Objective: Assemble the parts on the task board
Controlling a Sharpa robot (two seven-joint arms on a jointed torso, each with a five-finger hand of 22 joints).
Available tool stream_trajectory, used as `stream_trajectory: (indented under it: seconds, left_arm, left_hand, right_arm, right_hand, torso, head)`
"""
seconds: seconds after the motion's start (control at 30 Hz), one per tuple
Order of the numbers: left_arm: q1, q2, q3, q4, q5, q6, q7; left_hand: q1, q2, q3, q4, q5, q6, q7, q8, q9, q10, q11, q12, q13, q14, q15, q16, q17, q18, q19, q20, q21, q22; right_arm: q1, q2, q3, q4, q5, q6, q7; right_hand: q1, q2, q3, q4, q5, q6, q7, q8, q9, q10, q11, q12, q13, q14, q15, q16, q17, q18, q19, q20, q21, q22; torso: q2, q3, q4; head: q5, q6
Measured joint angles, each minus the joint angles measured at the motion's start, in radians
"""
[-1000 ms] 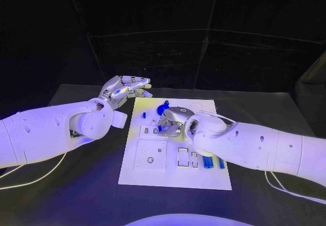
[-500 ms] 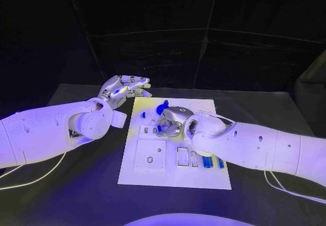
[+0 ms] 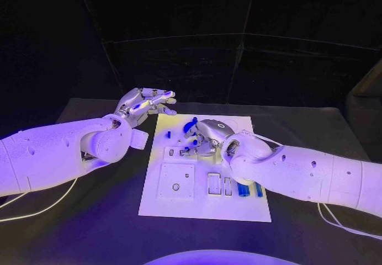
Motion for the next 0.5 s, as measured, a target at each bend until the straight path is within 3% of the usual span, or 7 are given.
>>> stream_trajectory:
  seconds: [0.1,0.23,0.3,0.33,0.4,0.43,0.5]
  left_arm:
    - [0.000,-0.001,0.000,-0.004,-0.002,-0.001,-0.007]
    - [0.000,-0.004,0.000,-0.008,-0.020,-0.002,-0.025]
    - [0.000,-0.007,0.000,-0.010,-0.048,-0.002,-0.053]
    - [0.000,-0.009,0.000,-0.011,-0.065,-0.001,-0.069]
    - [0.003,-0.010,0.000,-0.014,-0.113,0.003,-0.121]
    - [0.005,-0.010,0.000,-0.017,-0.138,0.007,-0.148]
    - [0.011,-0.008,0.000,-0.025,-0.205,0.018,-0.217]
  left_hand:
    - [0.000,0.000,-0.003,0.003,0.000,0.021,-0.020,0.002,0.001,0.070,-0.029,0.020,0.013,0.107,-0.032,0.122,0.106,0.000,0.083,-0.033,0.064,0.031]
    - [-0.013,-0.013,-0.018,-0.002,0.000,0.061,-0.061,0.016,0.010,0.214,-0.078,0.105,0.070,0.131,-0.077,0.733,0.717,0.000,0.193,-0.084,0.188,0.103]
    - [-0.017,-0.017,-0.021,-0.004,0.000,0.066,-0.066,0.019,0.015,0.231,-0.086,0.164,0.124,0.133,-0.086,0.945,0.916,0.000,0.245,-0.101,0.334,0.258]
    - [-0.017,-0.017,-0.021,-0.004,0.000,0.066,-0.066,0.024,0.018,0.223,-0.086,0.197,0.156,0.133,-0.086,1.010,0.950,-0.012,0.280,-0.106,0.441,0.389]
    - [-0.022,-0.011,-0.011,-0.014,0.000,0.054,-0.066,0.031,0.025,0.163,-0.082,0.291,0.249,0.134,-0.086,1.103,0.969,-0.070,0.359,-0.105,0.703,0.743]
    - [-0.029,-0.012,-0.011,-0.014,0.000,0.040,-0.060,0.031,0.027,0.137,-0.080,0.322,0.280,0.134,-0.086,1.123,0.972,-0.078,0.370,-0.103,0.759,0.819]
    - [-0.067,-0.017,-0.023,0.010,0.000,0.025,-0.055,0.043,0.033,0.083,-0.075,0.370,0.330,0.134,-0.085,1.124,0.973,-0.078,0.351,-0.097,0.771,0.812]
  right_arm:
    - [0.008,-0.047,0.000,0.042,0.029,-0.037,0.071]
    - [0.033,-0.115,0.005,0.098,0.076,-0.045,0.162]
    - [0.057,-0.165,0.015,0.130,0.116,-0.035,0.209]
    - [0.067,-0.183,0.018,0.137,0.136,-0.028,0.224]
    - [0.089,-0.229,0.022,0.153,0.190,-0.005,0.251]
    - [0.097,-0.249,0.024,0.158,0.215,0.006,0.259]
    - [0.115,-0.293,0.026,0.162,0.273,0.032,0.272]
  right_hand:
    - [0.020,0.020,0.000,0.000,0.000,0.000,0.000,0.000,0.001,0.000,0.000,0.003,0.007,0.000,0.000,0.000,0.002,0.000,0.000,0.000,0.000,0.000]
    - [0.047,0.033,-0.003,-0.003,0.000,0.000,0.000,0.000,0.001,0.000,0.000,0.003,0.004,0.000,0.000,0.000,0.004,0.000,-0.004,0.004,0.000,0.000]
    - [0.061,0.048,-0.001,-0.013,0.005,0.002,-0.002,0.005,0.003,0.000,0.000,0.003,-0.001,0.000,0.000,-0.003,-0.003,0.000,-0.005,0.005,-0.005,0.000]
    - [0.066,0.053,0.000,-0.014,0.005,0.006,-0.006,0.009,0.004,0.000,0.000,0.003,-0.001,0.000,0.000,-0.005,-0.007,0.000,-0.007,0.007,-0.005,0.000]
    - [0.076,0.055,0.002,-0.016,0.006,0.013,-0.005,0.012,0.004,-0.003,-0.003,0.003,-0.001,0.000,0.000,-0.005,-0.011,0.000,-0.009,0.009,-0.006,0.000]
    - [0.080,0.059,0.004,-0.018,0.010,0.013,-0.005,0.012,0.004,-0.004,-0.004,0.003,-0.001,0.000,0.000,-0.005,-0.012,0.000,-0.009,0.009,-0.009,0.000]
    - [0.080,0.059,0.004,-0.018,0.012,0.013,-0.005,0.012,0.004,-0.004,-0.004,0.003,-0.001,0.000,0.000,-0.005,-0.013,0.000,-0.011,0.007,-0.011,0.000]
  torso:
    - [-0.001,-0.0002,-0.0005]
    - [-0.003,-0.0001,-0.0014]
    - [-0.003,0.0000,-0.0015]
    - [-0.004,-0.0001,-0.0016]
    - [-0.005,-0.0008,-0.0015]
    - [-0.005,-0.0010,-0.0015]
    - [-0.008,-0.0014,-0.0015]
  head:
    - [0.000,0.003]
    - [0.000,0.005]
    - [-0.001,0.007]
    - [-0.001,0.008]
    - [-0.002,0.010]
    - [-0.002,0.011]
    - [-0.002,0.013]
